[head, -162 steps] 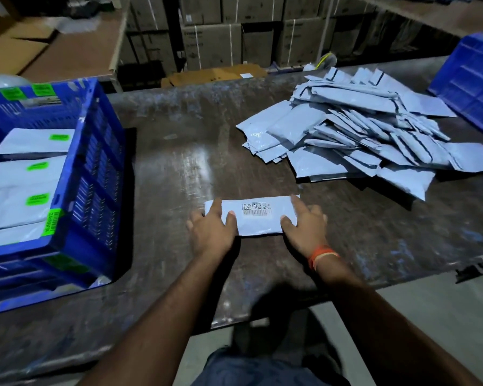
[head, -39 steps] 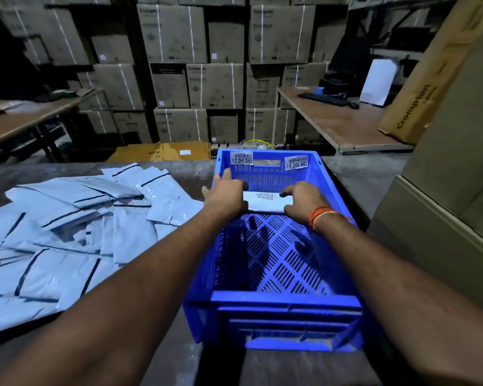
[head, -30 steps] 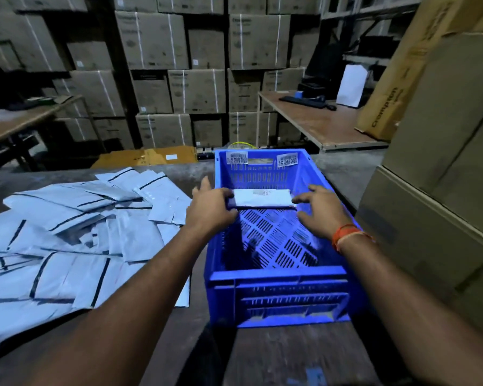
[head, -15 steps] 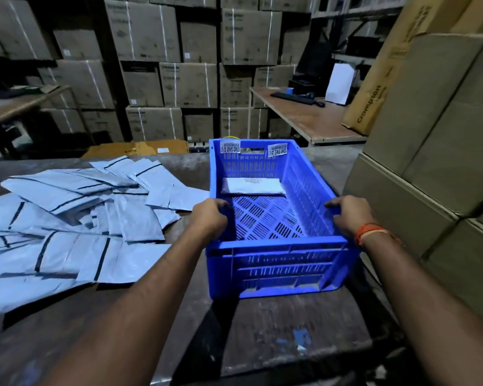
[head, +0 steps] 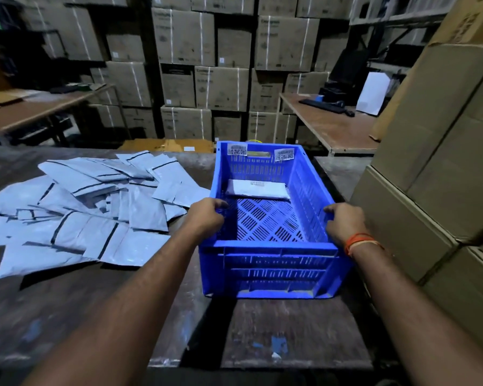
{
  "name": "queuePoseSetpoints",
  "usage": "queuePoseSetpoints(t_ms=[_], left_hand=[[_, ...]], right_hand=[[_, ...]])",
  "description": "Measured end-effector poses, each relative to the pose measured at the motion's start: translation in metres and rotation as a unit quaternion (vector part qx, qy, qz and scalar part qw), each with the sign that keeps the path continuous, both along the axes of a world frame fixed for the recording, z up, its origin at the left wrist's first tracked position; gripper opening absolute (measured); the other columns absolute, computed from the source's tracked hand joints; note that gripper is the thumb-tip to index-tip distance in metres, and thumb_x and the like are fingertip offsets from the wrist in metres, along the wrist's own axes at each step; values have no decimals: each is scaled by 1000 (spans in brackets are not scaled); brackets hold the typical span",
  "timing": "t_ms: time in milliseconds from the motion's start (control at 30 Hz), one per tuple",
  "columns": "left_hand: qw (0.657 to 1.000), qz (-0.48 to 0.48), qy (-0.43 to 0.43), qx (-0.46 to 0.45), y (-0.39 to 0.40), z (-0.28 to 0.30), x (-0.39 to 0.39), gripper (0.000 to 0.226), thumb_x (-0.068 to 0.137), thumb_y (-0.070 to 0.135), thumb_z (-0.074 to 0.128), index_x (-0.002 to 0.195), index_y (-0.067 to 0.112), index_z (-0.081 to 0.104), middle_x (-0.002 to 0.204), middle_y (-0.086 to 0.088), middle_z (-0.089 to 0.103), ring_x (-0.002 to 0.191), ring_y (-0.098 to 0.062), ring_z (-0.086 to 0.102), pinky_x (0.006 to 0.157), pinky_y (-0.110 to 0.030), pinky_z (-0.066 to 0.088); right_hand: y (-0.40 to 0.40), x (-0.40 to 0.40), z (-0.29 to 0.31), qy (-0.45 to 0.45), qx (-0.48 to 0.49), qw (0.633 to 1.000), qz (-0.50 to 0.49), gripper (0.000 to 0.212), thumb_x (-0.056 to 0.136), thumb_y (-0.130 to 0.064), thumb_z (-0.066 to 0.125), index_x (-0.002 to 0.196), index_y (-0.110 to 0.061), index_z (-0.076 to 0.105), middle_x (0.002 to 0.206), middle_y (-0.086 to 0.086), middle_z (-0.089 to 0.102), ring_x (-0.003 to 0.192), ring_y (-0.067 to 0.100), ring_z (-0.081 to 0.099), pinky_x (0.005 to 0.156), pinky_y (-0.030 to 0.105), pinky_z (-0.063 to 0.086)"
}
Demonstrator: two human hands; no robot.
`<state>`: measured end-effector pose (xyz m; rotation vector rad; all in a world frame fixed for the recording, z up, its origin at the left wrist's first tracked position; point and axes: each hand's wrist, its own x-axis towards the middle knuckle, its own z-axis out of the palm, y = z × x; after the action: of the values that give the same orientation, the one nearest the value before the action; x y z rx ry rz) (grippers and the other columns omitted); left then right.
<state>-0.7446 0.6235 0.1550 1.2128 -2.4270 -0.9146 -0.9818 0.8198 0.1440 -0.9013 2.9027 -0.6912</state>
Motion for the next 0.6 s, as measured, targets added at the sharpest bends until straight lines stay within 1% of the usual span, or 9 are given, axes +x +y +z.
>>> queuePoseSetpoints(t_ms=[67, 133, 233, 300, 333, 400, 467, 533, 600], left_hand=[[1000, 10, 14, -13, 4, -1, 6, 49, 88, 12, 57, 134, 28, 64, 133, -6, 65, 110, -26, 64, 82, -32, 54], [998, 30, 46, -27, 8, 0, 16, 41, 92, 26, 63, 132, 28, 65, 129, -4, 68, 111, -23, 65, 94, -34, 54], [993, 64, 96, -40, 10, 3, 39, 38, 92, 35, 65, 129, 28, 67, 120, 0, 72, 97, -16, 67, 90, -31, 53], [988, 97, 107, -55, 7, 3, 61, 38, 94, 37, 64, 130, 27, 66, 122, 4, 70, 90, -12, 64, 84, -25, 48], [987, 109, 102, -65, 3, 2, 73, 38, 94, 38, 63, 130, 28, 66, 125, 5, 69, 92, -11, 64, 84, -24, 46], [986, 117, 83, -81, -9, -4, 97, 37, 93, 40, 63, 129, 30, 66, 128, 7, 68, 101, -13, 68, 89, -27, 49], [987, 122, 55, -84, -21, -11, 118, 37, 93, 39, 63, 128, 31, 66, 125, 7, 70, 108, -15, 67, 93, -31, 51], [988, 124, 34, -91, -35, -20, 138, 35, 92, 36, 64, 127, 30, 67, 125, 7, 70, 111, -16, 66, 93, -30, 50], [988, 118, 18, -95, -52, -31, 158, 36, 92, 33, 65, 128, 28, 67, 127, 5, 68, 114, -17, 64, 94, -29, 49]], right_hand=[[-7, 16, 5, 77, 12, 997, 18, 47, 82, -12, 60, 126, -26, 67, 144, 11, 48, 129, 35, 47, 106, 45, 45], [-21, 38, 9, 121, -23, 991, 59, 46, 81, -15, 62, 125, -26, 68, 148, 12, 43, 136, 34, 38, 109, 47, 39], [-48, 82, 13, 91, -79, 980, 160, 43, 83, -15, 63, 125, -21, 68, 149, 18, 45, 138, 35, 37, 115, 43, 34], [-65, 116, 15, 78, -109, 969, 209, 42, 83, -15, 63, 124, -20, 70, 150, 17, 45, 139, 35, 37, 117, 38, 31], [-74, 133, 16, 78, -120, 963, 227, 41, 83, -15, 64, 123, -20, 70, 149, 17, 45, 139, 34, 37, 117, 36, 29], [-92, 167, 16, 86, -136, 952, 261, 39, 82, -13, 64, 120, -18, 72, 147, 17, 48, 138, 34, 38, 117, 33, 26], [-110, 200, 14, 96, -158, 939, 291, 36, 81, -10, 64, 116, -16, 73, 143, 17, 51, 135, 35, 41, 116, 35, 28], [-130, 235, 8, 104, -171, 926, 320, 35, 80, -9, 63, 113, -15, 74, 141, 17, 52, 134, 36, 42, 114, 35, 32], [-155, 267, -6, 95, -164, 919, 346, 35, 80, -10, 62, 112, -17, 74, 141, 17, 52, 134, 34, 42, 114, 34, 32]])
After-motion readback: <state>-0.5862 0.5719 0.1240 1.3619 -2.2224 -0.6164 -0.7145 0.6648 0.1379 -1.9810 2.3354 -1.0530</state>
